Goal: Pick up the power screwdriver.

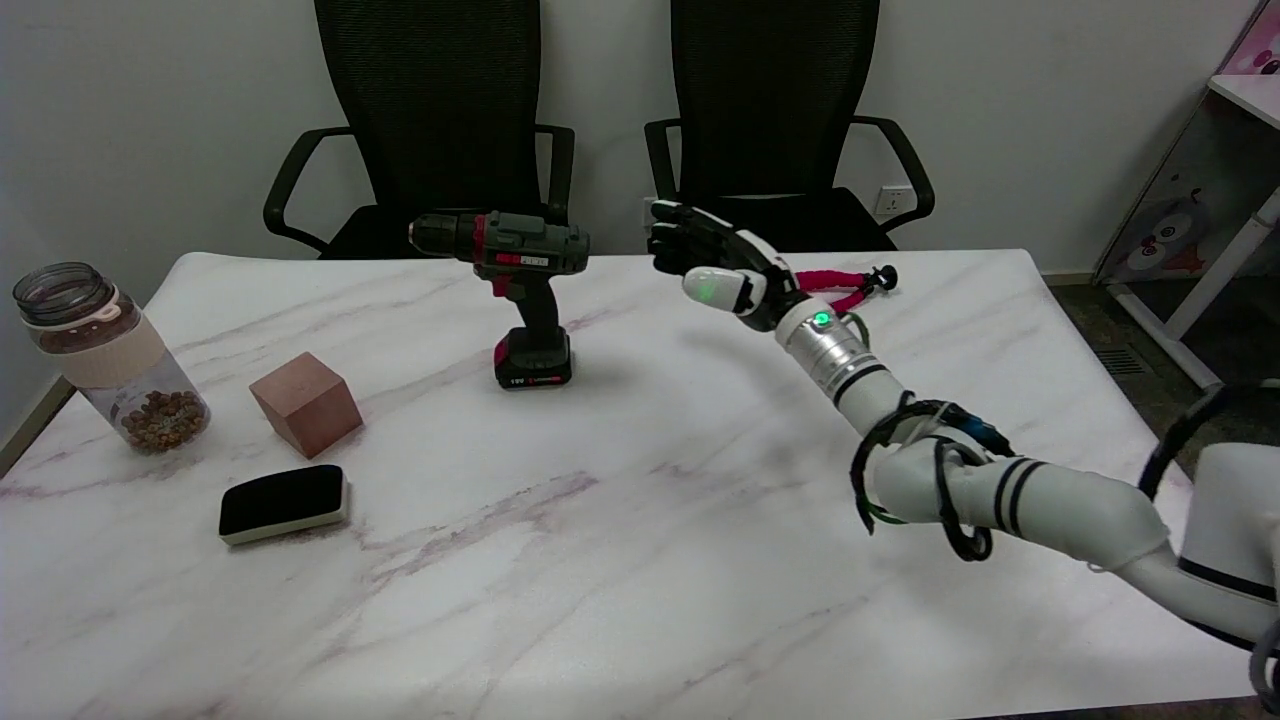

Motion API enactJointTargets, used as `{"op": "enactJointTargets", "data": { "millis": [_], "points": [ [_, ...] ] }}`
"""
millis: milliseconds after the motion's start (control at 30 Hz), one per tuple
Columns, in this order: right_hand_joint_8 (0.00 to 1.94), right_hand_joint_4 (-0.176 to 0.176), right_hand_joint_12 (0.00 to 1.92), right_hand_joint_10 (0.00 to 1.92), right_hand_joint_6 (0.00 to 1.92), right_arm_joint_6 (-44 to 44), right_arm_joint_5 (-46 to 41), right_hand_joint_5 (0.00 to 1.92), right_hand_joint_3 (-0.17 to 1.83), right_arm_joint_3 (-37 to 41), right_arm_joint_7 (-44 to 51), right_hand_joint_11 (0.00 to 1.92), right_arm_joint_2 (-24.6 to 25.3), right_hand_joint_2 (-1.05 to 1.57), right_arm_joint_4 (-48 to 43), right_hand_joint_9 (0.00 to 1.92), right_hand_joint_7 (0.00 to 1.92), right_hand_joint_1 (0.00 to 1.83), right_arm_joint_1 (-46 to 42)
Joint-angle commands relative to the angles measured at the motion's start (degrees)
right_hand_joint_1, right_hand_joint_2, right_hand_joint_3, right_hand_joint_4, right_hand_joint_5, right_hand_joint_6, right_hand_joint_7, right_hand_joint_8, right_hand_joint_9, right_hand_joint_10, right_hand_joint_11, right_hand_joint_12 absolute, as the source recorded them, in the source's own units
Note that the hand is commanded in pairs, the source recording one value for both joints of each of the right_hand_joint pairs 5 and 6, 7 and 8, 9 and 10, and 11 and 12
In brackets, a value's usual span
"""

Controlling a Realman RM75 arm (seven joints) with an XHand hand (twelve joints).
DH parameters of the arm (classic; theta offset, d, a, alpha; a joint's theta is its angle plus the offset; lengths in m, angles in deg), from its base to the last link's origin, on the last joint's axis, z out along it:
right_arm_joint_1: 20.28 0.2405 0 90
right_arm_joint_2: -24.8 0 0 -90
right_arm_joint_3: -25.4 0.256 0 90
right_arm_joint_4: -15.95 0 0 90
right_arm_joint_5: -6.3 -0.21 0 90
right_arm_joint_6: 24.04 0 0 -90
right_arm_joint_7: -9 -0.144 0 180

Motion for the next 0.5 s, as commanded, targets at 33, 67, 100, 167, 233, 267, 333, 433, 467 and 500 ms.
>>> {"op": "enactJointTargets", "data": {
  "millis": [33, 67, 100, 167, 233, 267, 333, 433, 467, 500],
  "points": [
    [0.32, 0.126, 0.36, 0.33, 0.32, -5.92, 3.69, 0.32, 0.73, -3.8, 0.06, 0.36, 14.79, -0.4, -17.72, 0.33, 0.32, 0.91, 9.23],
    [0.32, 0.133, 0.35, 0.33, 0.32, -6.02, 3.8, 0.32, 0.73, -3.81, 0.06, 0.35, 15.0, -0.41, -18.14, 0.33, 0.32, 0.91, 9.33],
    [0.32, 0.14, 0.35, 0.33, 0.32, -6.27, 4.13, 0.32, 0.74, -3.81, 0.06, 0.35, 15.34, -0.42, -18.51, 0.33, 0.32, 0.91, 9.52],
    [0.31, 0.148, 0.34, 0.32, 0.31, -6.64, 4.14, 0.31, 0.74, -3.81, 0.06, 0.34, 15.88, -0.43, -19.12, 0.32, 0.31, 0.91, 9.85],
    [0.31, 0.157, 0.33, 0.32, 0.31, -6.99, 4.14, 0.31, 0.73, -3.81, 0.06, 0.33, 16.4, -0.44, -19.49, 0.32, 0.31, 0.91, 10.04],
    [0.31, 0.161, 0.33, 0.32, 0.31, -7.17, 4.14, 0.31, 0.72, -3.81, 0.07, 0.33, 16.68, -0.43, -19.81, 0.32, 0.31, 0.91, 10.21],
    [0.32, 0.166, 0.32, 0.32, 0.32, -7.85, 4.14, 0.32, 0.71, -3.81, 0.16, 0.32, 17.02, -0.43, -19.93, 0.32, 0.32, 0.91, 10.48],
    [0.32, 0.176, 0.32, 0.32, 0.32, -9.17, 4.14, 0.32, 0.71, -3.81, 1.1, 0.32, 18.02, -0.44, -20.92, 0.32, 0.32, 0.91, 11.19],
    [0.31, 0.176, 0.32, 0.32, 0.31, -9.27, 4.14, 0.31, 0.71, -3.81, 2.08, 0.32, 18.62, -0.44, -21.53, 0.32, 0.31, 0.91, 11.45],
    [0.31, 0.176, 0.32, 0.32, 0.31, -9.36, 4.14, 0.31, 0.71, -3.81, 2.68, 0.32, 19.38, -0.44, -22.22, 0.32, 0.31, 0.91, 11.78]
  ]
}}
